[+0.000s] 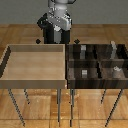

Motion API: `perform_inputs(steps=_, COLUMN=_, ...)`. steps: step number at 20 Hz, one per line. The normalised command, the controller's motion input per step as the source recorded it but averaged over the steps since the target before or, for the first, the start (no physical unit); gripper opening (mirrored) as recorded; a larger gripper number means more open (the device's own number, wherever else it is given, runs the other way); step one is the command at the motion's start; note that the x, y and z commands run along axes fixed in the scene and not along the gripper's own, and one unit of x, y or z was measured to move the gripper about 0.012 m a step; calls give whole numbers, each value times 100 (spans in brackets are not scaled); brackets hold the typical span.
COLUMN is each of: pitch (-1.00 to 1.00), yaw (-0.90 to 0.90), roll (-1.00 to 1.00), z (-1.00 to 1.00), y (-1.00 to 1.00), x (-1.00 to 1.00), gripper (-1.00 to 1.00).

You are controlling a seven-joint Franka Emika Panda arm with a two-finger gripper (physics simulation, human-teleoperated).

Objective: Place the milk carton into the appropriate compartment.

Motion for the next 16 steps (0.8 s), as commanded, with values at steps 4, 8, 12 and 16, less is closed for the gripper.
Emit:
perform_inputs(steps=4, pitch=0, yaw=0, roll=0, z=0, y=100, x=0, gripper=-100)
perform_inputs(steps=8, pitch=0, yaw=0, roll=0, z=0, y=100, x=0, gripper=-100)
perform_inputs(steps=12, pitch=0, yaw=0, roll=0, z=-4, y=100, x=0, gripper=-100)
perform_inputs(steps=16, pitch=0, yaw=0, roll=0, z=-50, y=0, x=0, gripper=-100)
